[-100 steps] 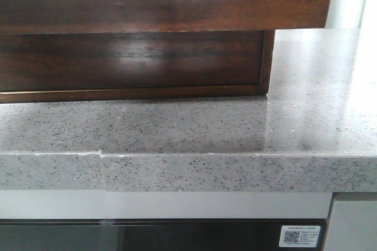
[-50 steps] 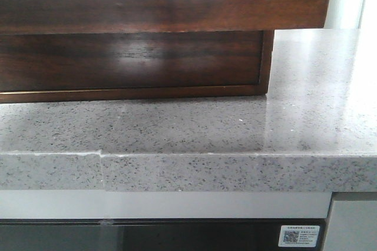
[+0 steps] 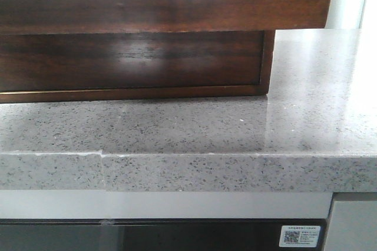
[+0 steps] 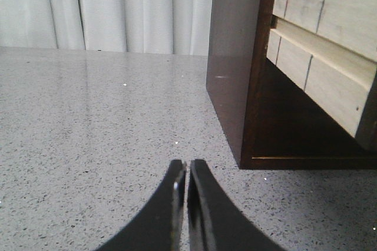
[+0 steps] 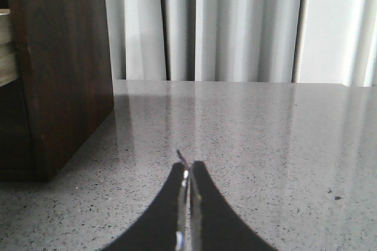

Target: Put scissors in drawer with both arms

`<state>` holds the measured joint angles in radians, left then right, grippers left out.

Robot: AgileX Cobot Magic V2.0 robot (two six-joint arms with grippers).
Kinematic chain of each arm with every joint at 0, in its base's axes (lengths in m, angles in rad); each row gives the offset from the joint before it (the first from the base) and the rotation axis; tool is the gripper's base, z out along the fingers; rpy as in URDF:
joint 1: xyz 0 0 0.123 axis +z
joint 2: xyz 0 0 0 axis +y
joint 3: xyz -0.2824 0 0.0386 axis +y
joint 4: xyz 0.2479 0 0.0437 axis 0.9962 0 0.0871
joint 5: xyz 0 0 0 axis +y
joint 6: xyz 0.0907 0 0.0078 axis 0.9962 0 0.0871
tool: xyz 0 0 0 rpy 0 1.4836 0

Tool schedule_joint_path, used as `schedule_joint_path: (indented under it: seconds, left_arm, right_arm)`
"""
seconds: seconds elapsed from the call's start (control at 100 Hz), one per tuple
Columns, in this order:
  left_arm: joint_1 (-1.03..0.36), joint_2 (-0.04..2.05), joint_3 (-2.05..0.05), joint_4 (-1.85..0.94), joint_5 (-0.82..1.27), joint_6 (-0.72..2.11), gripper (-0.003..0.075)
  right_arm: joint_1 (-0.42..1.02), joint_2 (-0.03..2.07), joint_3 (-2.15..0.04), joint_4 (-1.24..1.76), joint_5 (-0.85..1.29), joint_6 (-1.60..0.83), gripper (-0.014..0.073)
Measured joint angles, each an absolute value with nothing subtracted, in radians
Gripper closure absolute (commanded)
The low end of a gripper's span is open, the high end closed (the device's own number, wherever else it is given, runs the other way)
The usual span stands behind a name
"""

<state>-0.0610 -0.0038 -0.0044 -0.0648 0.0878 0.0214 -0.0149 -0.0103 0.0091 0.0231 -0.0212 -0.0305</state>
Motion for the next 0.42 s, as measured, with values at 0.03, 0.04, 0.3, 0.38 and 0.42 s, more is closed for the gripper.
schedule_joint_path:
  seconds: [0.03, 0.04, 0.3, 0.38, 0.42]
  left_arm:
    - [-0.061, -0.004, -0.004, -0.065, 0.088, 0.021, 0.0741]
    - [-0.061, -0.004, -0.004, -0.065, 0.088, 0.021, 0.0741]
    - [-0.061, -0.004, -0.004, -0.065, 0.088, 0.021, 0.0741]
    - [-0.061, -0.004, -0.004, -0.065, 0.088, 0.021, 0.0741]
    - [-0.061, -0.004, -0.004, -0.065, 0.088, 0.02, 0.0741]
  right_arm:
    - [-0.015, -0.01, 0.009, 0.02, -0.021, -0.029, 0.0662]
    - [-0.015, -0.01, 0.009, 0.02, -0.021, -0.029, 0.0662]
    - [-0.015, -0.01, 0.009, 0.018, -0.021, -0.024, 0.0662]
    - [-0.015, -0.01, 0.009, 0.018, -0.021, -0.024, 0.0662]
    - [-0.015, -0.01, 0.009, 0.018, -0.021, -0.024, 0.0662]
